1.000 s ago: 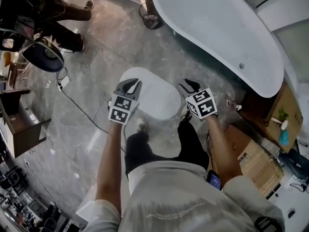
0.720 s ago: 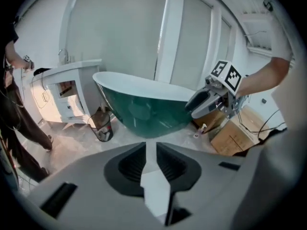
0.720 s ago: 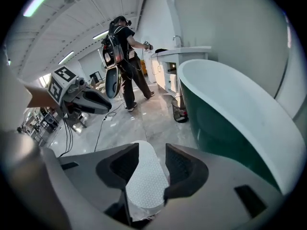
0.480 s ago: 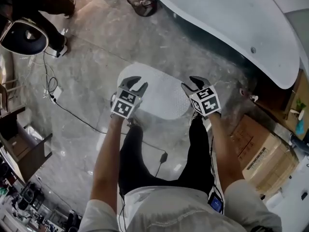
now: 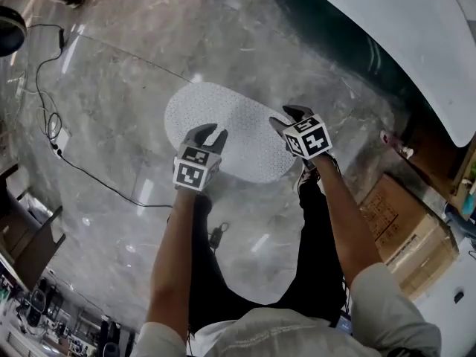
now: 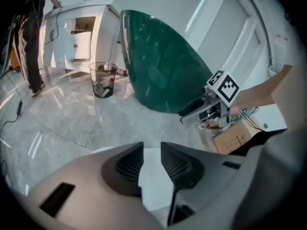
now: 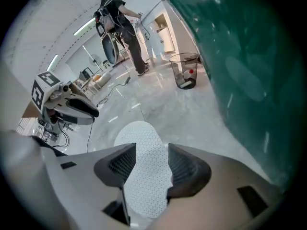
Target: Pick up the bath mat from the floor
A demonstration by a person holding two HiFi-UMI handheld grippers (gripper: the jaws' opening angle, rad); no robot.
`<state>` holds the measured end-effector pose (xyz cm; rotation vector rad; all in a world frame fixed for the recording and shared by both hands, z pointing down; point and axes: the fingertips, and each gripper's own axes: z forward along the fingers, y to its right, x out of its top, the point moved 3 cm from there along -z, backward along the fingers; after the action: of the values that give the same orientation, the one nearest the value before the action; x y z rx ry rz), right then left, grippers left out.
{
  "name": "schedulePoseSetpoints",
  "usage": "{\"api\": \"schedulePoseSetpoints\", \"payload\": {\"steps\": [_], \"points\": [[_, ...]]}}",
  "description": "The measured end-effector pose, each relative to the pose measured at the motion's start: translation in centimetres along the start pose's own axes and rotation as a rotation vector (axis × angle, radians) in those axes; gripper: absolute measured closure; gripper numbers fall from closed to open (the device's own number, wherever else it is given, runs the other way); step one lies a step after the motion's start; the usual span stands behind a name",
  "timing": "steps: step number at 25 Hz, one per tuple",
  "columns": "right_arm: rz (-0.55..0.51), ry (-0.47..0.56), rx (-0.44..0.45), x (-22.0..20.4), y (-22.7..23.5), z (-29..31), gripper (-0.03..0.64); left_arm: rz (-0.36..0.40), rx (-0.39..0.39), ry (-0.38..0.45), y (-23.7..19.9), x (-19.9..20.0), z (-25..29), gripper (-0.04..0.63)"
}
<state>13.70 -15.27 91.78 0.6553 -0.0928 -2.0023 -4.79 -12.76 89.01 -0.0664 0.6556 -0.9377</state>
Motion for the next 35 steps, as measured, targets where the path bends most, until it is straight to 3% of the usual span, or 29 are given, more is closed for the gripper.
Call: {"api": "schedulePoseSetpoints", "payload": {"steps": [5, 10, 14, 17, 22, 29, 35], "points": [[-0.008, -0.042, 0.03, -2.4, 1.9, 8.0, 0.411, -0.135, 0.036, -0.016, -3.2, -4.4, 7.5, 0.479], [-0.01, -0.098, 0.033, -5.4, 4.3, 14.7, 0.397, -0.302, -0.027, -0.07, -4.2, -7.8, 13.2, 0.488], [-0.062, -0.167, 0.026, -8.4, 6.2, 18.7, 0.396, -0.329, -0.008, -0.065, -4.3, -8.2, 15.0, 0.558], [-0.096, -0.217, 0.029, -10.5, 7.2, 21.5, 0.394, -0.343, -0.021, -0.127, -4.7, -9.2, 16.3, 0.576], [-0.212, -0.257, 0.042, -12.3, 8.0, 24.9, 0.388, -0.389, -0.008, -0.105, -6.5, -9.4, 18.4, 0.578], [-0.241, -0.282, 0.075, -13.8, 7.3, 27.8, 0.345, -0.52, 0.054, -0.097, -9.4, -13.5, 19.6, 0.577], [-0.262, -0.261, 0.032, -14.4, 7.1, 28.4, 0.336, -0.543, 0.095, -0.094, -10.5, -14.5, 19.6, 0.577]]}}
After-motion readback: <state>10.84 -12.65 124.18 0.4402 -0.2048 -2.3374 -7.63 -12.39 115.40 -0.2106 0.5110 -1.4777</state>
